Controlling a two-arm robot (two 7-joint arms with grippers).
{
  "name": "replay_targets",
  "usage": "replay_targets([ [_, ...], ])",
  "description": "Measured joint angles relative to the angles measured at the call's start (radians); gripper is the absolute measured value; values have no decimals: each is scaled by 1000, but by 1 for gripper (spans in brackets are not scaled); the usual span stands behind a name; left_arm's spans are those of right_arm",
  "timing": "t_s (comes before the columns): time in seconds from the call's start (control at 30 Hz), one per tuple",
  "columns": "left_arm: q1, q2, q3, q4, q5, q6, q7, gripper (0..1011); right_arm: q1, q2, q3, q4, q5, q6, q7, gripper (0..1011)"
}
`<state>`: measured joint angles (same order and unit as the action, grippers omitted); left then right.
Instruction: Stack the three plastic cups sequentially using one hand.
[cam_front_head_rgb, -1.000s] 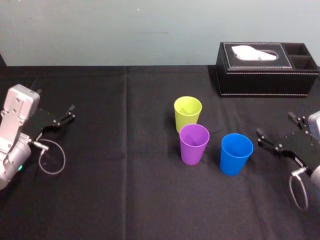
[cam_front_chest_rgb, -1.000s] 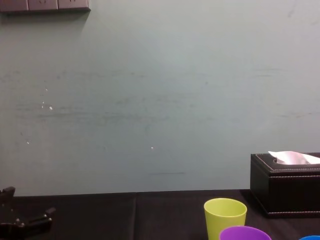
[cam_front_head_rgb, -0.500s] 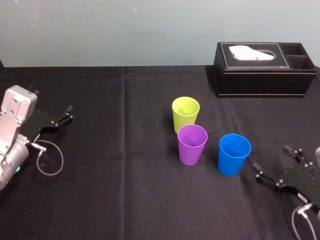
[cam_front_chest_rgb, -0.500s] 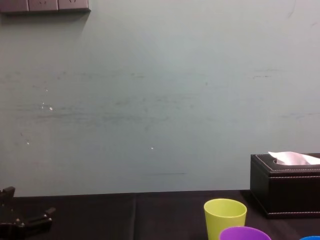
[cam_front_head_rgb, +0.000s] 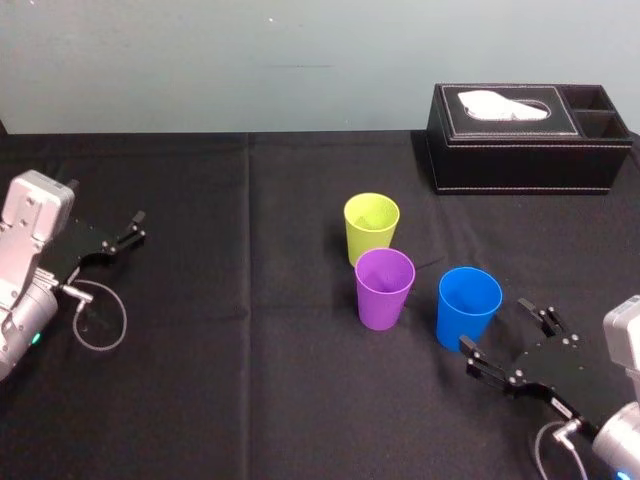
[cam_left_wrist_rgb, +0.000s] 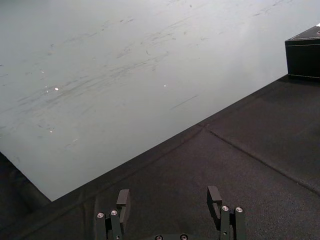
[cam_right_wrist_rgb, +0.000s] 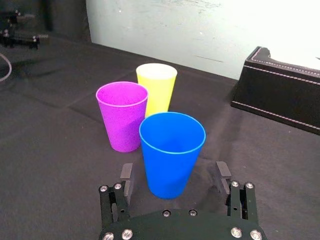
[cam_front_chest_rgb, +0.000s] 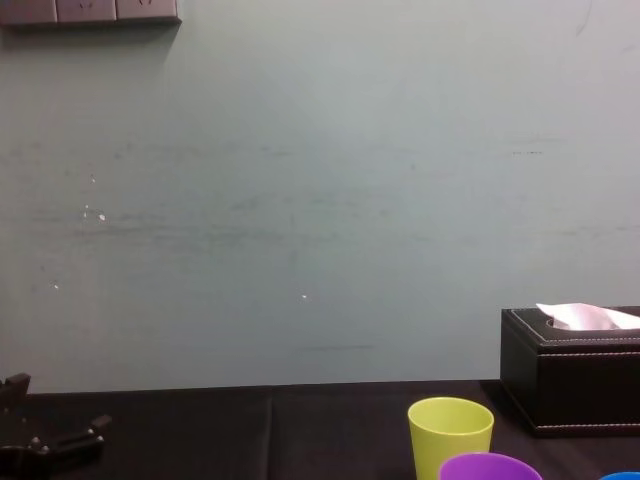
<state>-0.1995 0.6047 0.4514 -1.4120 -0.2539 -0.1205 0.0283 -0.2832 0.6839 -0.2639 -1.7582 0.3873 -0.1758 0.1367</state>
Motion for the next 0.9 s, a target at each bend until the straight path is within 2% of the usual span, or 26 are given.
replay_targets([
  [0.33, 0, 0, 0, 0, 0, 0, 0, 1011, 36, -76, 5, 44, 28, -1, 20, 1003],
  [0.5, 0, 0, 0, 0, 0, 0, 0, 1011, 58, -100, 3, 66, 28, -1, 37, 1003],
  [0.9, 0, 0, 0, 0, 0, 0, 0, 1011, 116, -167, -7, 128, -17, 10, 50, 1003],
])
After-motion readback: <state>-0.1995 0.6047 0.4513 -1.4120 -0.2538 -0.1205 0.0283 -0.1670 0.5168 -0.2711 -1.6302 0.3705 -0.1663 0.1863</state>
